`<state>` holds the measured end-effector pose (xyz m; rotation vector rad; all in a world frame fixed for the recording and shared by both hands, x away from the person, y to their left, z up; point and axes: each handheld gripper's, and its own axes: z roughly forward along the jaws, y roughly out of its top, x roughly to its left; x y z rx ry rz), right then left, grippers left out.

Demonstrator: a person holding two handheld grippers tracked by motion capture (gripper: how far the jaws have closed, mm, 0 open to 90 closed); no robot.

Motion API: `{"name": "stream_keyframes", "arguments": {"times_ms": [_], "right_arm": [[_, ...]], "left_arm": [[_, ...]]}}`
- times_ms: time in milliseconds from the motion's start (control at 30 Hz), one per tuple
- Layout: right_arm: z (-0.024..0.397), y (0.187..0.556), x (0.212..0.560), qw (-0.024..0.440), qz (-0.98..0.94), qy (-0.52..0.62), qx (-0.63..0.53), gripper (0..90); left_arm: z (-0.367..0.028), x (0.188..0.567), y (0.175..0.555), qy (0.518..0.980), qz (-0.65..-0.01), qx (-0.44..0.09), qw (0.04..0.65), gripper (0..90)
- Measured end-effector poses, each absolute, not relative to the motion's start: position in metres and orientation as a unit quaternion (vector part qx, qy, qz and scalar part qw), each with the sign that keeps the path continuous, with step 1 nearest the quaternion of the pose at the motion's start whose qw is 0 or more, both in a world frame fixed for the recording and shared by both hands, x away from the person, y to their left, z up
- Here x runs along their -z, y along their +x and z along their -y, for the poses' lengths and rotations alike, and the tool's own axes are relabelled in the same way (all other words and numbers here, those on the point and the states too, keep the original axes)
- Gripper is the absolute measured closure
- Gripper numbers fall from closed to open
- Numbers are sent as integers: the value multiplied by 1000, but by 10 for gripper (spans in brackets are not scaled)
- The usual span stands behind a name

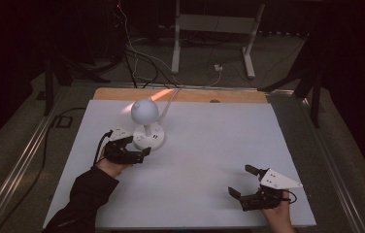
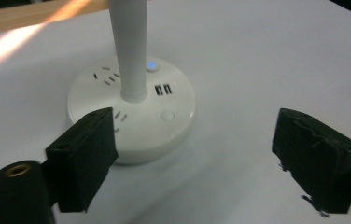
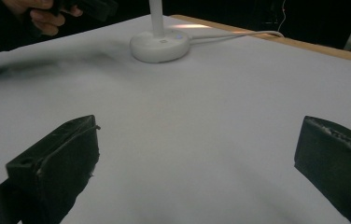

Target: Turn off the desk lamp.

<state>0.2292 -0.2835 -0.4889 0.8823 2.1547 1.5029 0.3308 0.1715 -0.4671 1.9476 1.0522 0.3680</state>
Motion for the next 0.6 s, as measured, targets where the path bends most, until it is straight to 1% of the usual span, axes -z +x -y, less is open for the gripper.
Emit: {"name": "stream_keyframes", "arguments": {"times_ms": [67, 233, 467, 600], "right_arm": [[283, 229, 489, 185, -765, 313, -532, 0], [282, 229, 490, 183, -767, 312, -530, 0], [281, 230, 490, 181, -768, 313, -529, 0], [281, 230, 490, 180, -768, 313, -529, 0]], "left_arm": [[-176, 467, 326, 783, -420, -142, 437, 102], [-184, 468, 315, 786, -416, -142, 435, 95], [-194, 473, 304, 787, -412, -142, 436, 37], [-200, 475, 296, 785, -412, -141, 441, 26]]}}
